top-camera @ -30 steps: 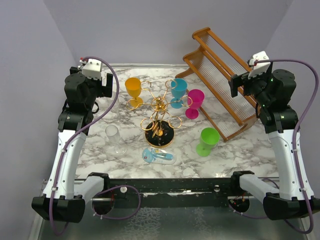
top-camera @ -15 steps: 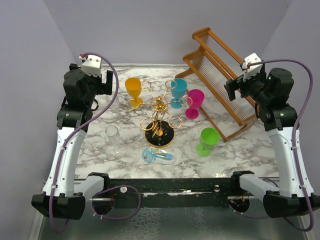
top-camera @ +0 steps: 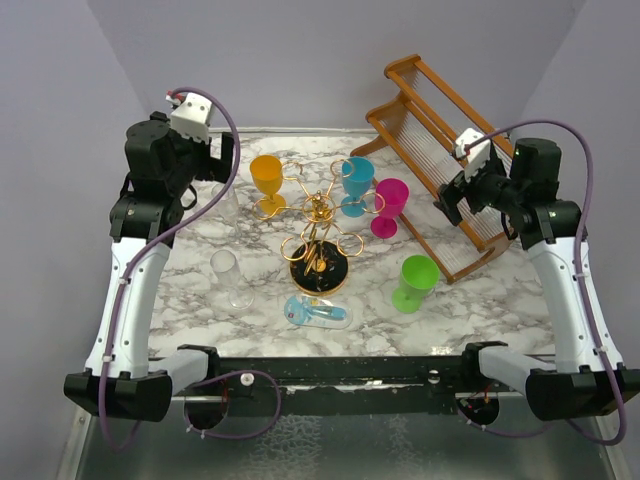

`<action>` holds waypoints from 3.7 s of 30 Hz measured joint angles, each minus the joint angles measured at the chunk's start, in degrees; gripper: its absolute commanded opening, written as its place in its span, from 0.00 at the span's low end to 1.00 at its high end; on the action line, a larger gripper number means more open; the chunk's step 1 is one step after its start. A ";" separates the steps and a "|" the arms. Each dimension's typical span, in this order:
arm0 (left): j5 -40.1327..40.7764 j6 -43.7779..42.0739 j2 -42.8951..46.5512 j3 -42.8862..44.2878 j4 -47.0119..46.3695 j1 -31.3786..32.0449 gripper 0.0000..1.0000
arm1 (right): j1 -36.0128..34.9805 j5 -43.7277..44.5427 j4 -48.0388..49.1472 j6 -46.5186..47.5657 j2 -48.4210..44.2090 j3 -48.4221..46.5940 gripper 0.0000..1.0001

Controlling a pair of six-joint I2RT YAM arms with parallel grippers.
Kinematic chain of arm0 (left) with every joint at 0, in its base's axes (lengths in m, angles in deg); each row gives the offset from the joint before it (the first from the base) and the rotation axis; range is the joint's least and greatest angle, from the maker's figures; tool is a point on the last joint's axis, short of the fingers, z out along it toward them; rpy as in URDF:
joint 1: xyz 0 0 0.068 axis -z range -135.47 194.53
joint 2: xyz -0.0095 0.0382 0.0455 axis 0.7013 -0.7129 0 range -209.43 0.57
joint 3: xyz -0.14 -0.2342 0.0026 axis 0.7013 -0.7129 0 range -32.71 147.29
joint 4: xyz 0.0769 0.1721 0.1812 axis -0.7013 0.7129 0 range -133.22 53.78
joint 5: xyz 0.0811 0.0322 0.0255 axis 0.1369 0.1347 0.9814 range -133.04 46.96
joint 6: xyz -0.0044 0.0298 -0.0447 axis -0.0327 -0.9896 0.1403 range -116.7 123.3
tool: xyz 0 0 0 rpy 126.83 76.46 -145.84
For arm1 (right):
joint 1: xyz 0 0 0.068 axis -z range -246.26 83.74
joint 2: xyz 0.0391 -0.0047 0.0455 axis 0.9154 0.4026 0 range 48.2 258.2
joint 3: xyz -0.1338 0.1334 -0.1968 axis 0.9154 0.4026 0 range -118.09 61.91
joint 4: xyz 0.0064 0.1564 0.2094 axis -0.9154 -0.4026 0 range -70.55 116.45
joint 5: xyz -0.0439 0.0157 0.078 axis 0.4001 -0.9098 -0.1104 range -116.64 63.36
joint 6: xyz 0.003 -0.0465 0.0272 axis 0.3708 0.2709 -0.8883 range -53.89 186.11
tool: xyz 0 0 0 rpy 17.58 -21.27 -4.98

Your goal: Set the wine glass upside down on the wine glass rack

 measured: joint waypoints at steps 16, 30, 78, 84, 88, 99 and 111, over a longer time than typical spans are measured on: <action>-5.07 0.00 -3.89 0.74 2.56 -1.57 0.99 | -2.75 -7.13 -18.47 17.07 0.59 1.14 0.72; -6.49 0.00 -5.55 0.92 3.30 -2.58 0.99 | -9.22 -3.93 -20.94 16.50 4.22 6.54 0.53; -19.71 8.61 -9.29 11.50 0.55 -2.56 0.95 | -17.46 16.04 -7.30 16.15 -7.61 -16.76 0.01; -28.02 18.05 -12.39 14.25 -5.42 -1.42 0.91 | -18.08 17.88 1.92 8.81 -3.15 -23.39 0.01; -29.99 22.03 -14.86 17.59 -7.50 2.51 0.85 | -18.12 17.51 5.86 3.02 0.92 -26.71 0.01; -31.21 26.45 -21.94 25.57 -10.49 11.17 0.81 | -18.12 11.74 10.29 -8.33 11.87 -34.16 0.01; -32.00 30.93 -25.20 27.52 -13.05 11.10 0.81 | -18.12 4.35 10.60 -14.82 21.07 -43.47 0.01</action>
